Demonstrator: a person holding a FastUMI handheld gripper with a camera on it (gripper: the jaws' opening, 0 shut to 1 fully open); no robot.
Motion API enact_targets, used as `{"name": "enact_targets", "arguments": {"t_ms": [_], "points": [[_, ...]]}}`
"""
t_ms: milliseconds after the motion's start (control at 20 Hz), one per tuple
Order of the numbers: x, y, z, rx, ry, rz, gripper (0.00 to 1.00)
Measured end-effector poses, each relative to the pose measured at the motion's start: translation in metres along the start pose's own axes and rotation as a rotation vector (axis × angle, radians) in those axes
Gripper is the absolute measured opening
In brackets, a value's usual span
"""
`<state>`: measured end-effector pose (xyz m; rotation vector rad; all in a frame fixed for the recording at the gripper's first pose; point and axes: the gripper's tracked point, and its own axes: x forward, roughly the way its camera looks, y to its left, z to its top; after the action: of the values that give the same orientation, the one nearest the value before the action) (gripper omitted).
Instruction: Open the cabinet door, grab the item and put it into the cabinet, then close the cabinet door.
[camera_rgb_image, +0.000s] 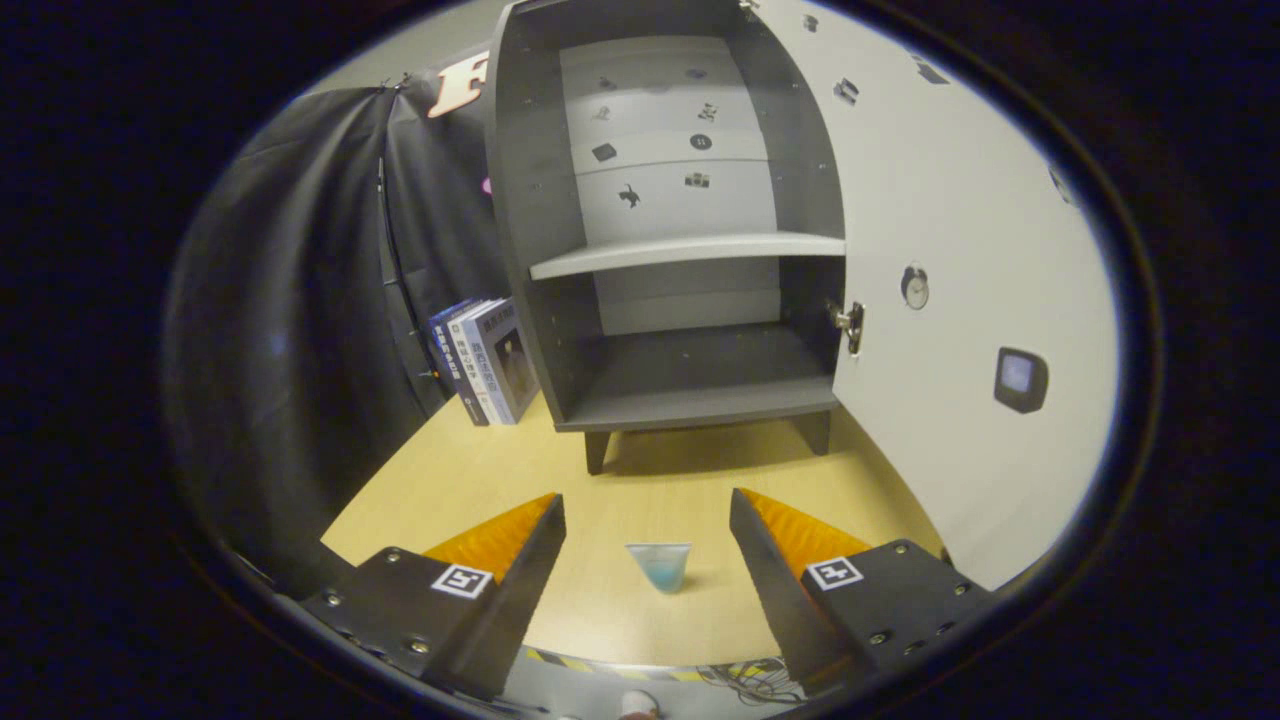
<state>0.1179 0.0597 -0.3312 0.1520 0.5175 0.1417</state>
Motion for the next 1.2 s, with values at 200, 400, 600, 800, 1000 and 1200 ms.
{"name": "enact_targets", "arguments": {"t_ms": [200,400,600,800,1000,1200], "points": [[0.034,-0.005,-0.032,0.013,0.059,-0.017,0.98],[0.062,-0.011,-0.065,0.018,0.119,-0.030,0.98],[0.079,-0.014,-0.090,0.026,0.160,-0.036,0.98],[0.091,-0.019,-0.105,0.028,0.171,-0.055,0.78],[0.090,-0.017,-0.107,0.023,0.167,-0.044,0.56],[0.085,-0.012,-0.090,-0.010,0.135,-0.014,0.56]]}}
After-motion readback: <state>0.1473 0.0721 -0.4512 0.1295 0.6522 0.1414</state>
